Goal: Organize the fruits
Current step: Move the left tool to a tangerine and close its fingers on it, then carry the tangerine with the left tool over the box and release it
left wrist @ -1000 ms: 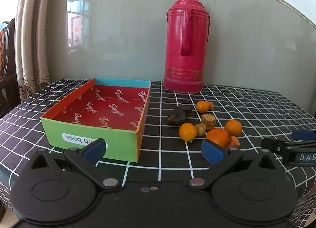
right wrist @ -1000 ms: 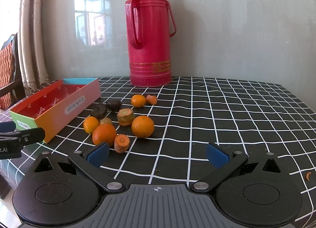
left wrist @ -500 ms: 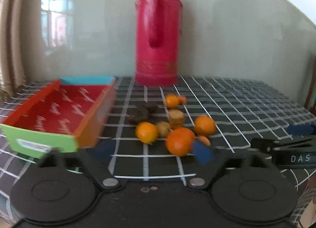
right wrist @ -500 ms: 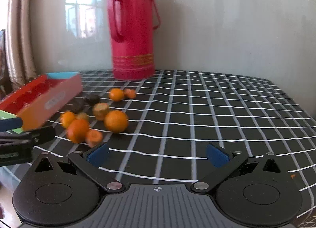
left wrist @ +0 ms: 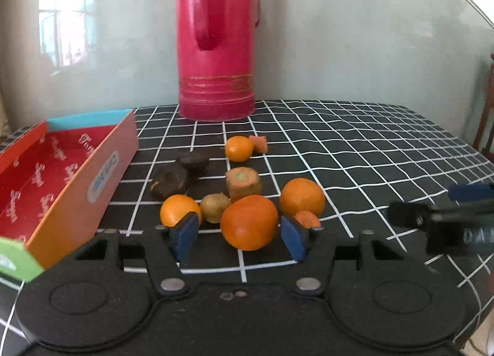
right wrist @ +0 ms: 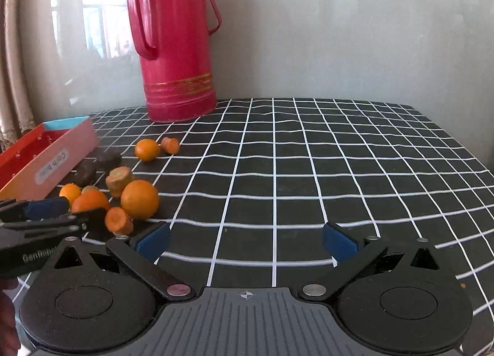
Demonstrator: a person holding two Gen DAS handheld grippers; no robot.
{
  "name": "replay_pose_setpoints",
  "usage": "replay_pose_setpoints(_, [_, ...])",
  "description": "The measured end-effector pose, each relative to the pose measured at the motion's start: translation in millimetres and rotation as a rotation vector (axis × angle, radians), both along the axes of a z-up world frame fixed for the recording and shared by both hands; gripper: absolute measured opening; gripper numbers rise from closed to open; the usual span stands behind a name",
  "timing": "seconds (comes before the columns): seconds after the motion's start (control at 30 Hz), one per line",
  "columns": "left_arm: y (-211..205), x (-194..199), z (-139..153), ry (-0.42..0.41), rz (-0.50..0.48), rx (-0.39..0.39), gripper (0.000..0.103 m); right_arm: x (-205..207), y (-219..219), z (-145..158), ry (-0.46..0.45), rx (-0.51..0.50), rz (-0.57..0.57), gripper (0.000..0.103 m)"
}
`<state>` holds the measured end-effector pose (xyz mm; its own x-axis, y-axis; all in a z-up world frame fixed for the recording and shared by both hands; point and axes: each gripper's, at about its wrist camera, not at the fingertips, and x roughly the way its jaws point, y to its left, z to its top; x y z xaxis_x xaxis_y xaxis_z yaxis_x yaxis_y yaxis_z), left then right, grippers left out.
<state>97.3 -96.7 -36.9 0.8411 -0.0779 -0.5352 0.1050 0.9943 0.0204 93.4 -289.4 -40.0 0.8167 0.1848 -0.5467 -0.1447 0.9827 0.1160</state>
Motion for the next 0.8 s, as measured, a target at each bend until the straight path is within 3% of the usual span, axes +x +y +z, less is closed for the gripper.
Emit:
replay_pose_setpoints(0.1, [-3.6,7.2,-7.4,0.054,-0.012,-0.024,0.047,5.7,-2.9,2.3,-0.012,0.022,-0.019,0.103])
replay_pose_setpoints(0.17, [-1.0,10.8,-6.5,0.047,-0.009,-0.045,0.045,6.2,-5.0,1.8,-0.021,0.035,-0.026,0.103])
replay_pose_setpoints(0.23, [0.1,15.0,-6.0,0.05,-0.013,-0.056,0.04,5.3,-6.7,-0.8,-0.015,0.031,-0.032,0.103])
replay_pose_setpoints(0.27, [1.1,16.2,-5.7,0.056,-0.018,-0.069,0.032,5.4,-7.8,-2.6,-0.009,0.026,-0.036,0.103])
replay_pose_setpoints(0.43, [0.8,14.6,-3.3,0.051,-0.018,-0.075,0.031,5.1,-6.8,-8.5,-0.001,-0.021,-0.035,0.103])
replay_pose_setpoints(0.6, [12.7,-3.4,17.4,-0.057,0.017,-0.045,0.031,2.2,-1.8,-11.7,-0.008,-0.066,-0.027,0.103])
replay_pose_setpoints(0.8, [64.8,-30.6,39.9,-0.163,0.157,0.022,0.031,-1.4,16.7,-6.6,-0.04,-0.054,0.013,0.103])
